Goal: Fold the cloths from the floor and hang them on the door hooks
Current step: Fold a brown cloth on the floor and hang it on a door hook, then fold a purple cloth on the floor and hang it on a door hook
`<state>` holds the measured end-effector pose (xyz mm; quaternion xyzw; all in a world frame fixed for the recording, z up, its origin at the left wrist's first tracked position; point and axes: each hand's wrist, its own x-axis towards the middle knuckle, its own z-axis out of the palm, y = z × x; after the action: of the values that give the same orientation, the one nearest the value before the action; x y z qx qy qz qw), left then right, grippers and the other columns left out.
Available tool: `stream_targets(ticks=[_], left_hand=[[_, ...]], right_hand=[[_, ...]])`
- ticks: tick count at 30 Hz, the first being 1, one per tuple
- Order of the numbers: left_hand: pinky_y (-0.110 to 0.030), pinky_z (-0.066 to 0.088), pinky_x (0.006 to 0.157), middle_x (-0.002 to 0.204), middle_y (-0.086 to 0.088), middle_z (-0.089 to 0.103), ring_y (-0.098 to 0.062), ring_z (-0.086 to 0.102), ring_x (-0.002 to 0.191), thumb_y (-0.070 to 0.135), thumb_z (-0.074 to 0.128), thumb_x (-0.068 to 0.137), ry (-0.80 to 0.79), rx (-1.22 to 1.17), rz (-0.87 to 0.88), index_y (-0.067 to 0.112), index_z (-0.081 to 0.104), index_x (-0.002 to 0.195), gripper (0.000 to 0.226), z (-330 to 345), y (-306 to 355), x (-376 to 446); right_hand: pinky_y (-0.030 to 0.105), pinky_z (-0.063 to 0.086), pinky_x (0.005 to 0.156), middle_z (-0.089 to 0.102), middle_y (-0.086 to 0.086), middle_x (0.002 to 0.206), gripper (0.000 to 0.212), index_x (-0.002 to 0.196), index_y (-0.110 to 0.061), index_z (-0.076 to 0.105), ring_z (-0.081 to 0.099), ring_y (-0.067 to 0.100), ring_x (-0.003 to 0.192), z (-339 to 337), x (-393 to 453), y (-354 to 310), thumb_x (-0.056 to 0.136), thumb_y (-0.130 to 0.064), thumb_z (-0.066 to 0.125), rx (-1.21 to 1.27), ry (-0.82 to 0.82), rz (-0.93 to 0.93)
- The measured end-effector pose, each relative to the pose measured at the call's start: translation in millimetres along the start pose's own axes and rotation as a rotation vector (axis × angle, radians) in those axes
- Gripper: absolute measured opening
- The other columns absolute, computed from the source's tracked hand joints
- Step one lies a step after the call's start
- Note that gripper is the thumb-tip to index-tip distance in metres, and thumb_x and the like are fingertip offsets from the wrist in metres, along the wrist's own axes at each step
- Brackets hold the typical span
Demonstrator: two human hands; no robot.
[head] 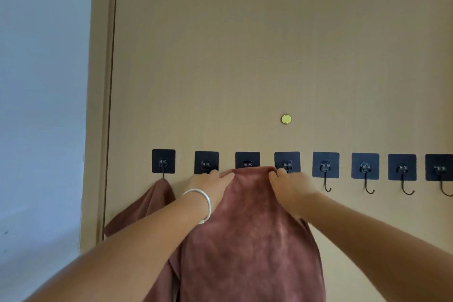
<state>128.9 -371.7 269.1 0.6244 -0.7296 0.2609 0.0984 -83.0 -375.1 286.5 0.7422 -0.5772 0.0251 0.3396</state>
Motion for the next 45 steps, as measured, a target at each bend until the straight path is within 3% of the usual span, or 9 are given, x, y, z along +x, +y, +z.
stream_targets(ticks=[5, 10, 15, 21, 24, 28, 32, 38, 45], left_hand=[[-0.038, 0.042, 0.076, 0.118, -0.009, 0.054, -0.029, 0.057, 0.096, 0.014, 0.048, 0.092, -0.047, 0.052, -0.009, 0.020, 0.038, 0.133, 0.043, 17, 26, -4], [-0.038, 0.048, 0.092, 0.132, -0.003, 0.053, -0.026, 0.056, 0.115, 0.028, 0.052, 0.095, -0.212, -0.100, -0.052, 0.030, 0.029, 0.144, 0.054, 37, 44, -16], [-0.041, 0.045, 0.093, 0.139, -0.007, 0.038, -0.028, 0.051, 0.119, 0.018, 0.054, 0.088, -0.375, -0.032, -0.043, 0.021, 0.047, 0.132, 0.045, 26, 55, -29], [-0.045, 0.038, 0.099, 0.140, -0.009, 0.037, -0.031, 0.041, 0.127, 0.044, 0.033, 0.098, -0.442, -0.001, 0.013, 0.019, 0.046, 0.137, 0.048, 40, 56, -48], [-0.040, 0.038, 0.098, 0.138, -0.004, 0.038, -0.026, 0.039, 0.126, 0.035, 0.035, 0.098, -0.344, -0.064, -0.058, 0.019, 0.044, 0.135, 0.041, 55, 62, -64], [-0.035, 0.041, 0.088, 0.131, 0.000, 0.042, -0.022, 0.044, 0.117, 0.017, 0.042, 0.087, 0.009, -0.095, -0.141, 0.017, 0.044, 0.131, 0.044, 35, 62, -55], [-0.033, 0.039, 0.094, 0.131, 0.005, 0.047, -0.019, 0.045, 0.118, 0.017, 0.043, 0.087, 0.320, -0.139, 0.048, 0.024, 0.045, 0.134, 0.047, -5, 72, -37], [-0.036, 0.037, 0.086, 0.115, 0.003, 0.053, -0.021, 0.050, 0.106, 0.027, 0.043, 0.091, 0.204, -0.113, 0.355, 0.024, 0.047, 0.122, 0.031, 4, 141, -38], [-0.036, 0.032, 0.100, 0.124, 0.004, 0.054, -0.021, 0.044, 0.120, 0.033, 0.046, 0.090, 0.152, -0.164, 0.526, 0.024, 0.044, 0.129, 0.040, 50, 214, -20]], right_hand=[[0.036, 0.049, 0.081, 0.056, 0.011, 0.128, 0.039, 0.137, -0.003, 0.036, 0.062, 0.029, 0.105, 28, 2, -46, 0.099, -0.005, 0.030, 0.182, -0.067, 0.114], [0.037, 0.049, 0.076, 0.052, 0.009, 0.123, 0.058, 0.134, -0.013, 0.032, 0.061, 0.030, 0.101, 48, -22, -68, 0.088, -0.023, 0.064, 0.315, -0.201, 0.040], [0.036, 0.051, 0.079, 0.052, 0.007, 0.116, 0.065, 0.137, -0.021, 0.031, 0.060, 0.029, 0.100, 59, -34, -71, 0.085, -0.026, 0.068, 0.391, -0.198, 0.015], [0.038, 0.045, 0.086, 0.044, 0.004, 0.127, 0.044, 0.136, -0.030, 0.036, 0.048, 0.026, 0.113, 92, -61, -66, 0.093, -0.033, 0.047, 0.470, -0.089, 0.051], [0.036, 0.043, 0.092, 0.039, -0.002, 0.135, 0.046, 0.138, -0.033, 0.032, 0.042, 0.021, 0.121, 123, -82, -70, 0.094, -0.030, 0.044, 0.514, -0.110, 0.087], [0.032, 0.038, 0.097, 0.034, -0.006, 0.142, 0.063, 0.144, -0.034, 0.025, 0.037, 0.017, 0.128, 154, -101, -59, 0.087, -0.015, 0.043, 0.530, -0.085, 0.137], [0.030, 0.035, 0.097, 0.039, -0.010, 0.141, 0.056, 0.142, -0.035, 0.033, 0.040, 0.015, 0.127, 166, -109, -28, 0.089, -0.018, 0.040, 0.524, -0.008, 0.227], [0.031, 0.034, 0.099, 0.042, -0.009, 0.138, 0.050, 0.139, -0.035, 0.037, 0.042, 0.015, 0.126, 181, -147, 24, 0.091, -0.022, 0.041, 0.488, -0.008, 0.343], [0.032, 0.036, 0.100, 0.043, -0.008, 0.139, 0.049, 0.139, -0.033, 0.038, 0.044, 0.016, 0.124, 202, -222, 84, 0.091, -0.027, 0.043, 0.389, -0.111, 0.545]])
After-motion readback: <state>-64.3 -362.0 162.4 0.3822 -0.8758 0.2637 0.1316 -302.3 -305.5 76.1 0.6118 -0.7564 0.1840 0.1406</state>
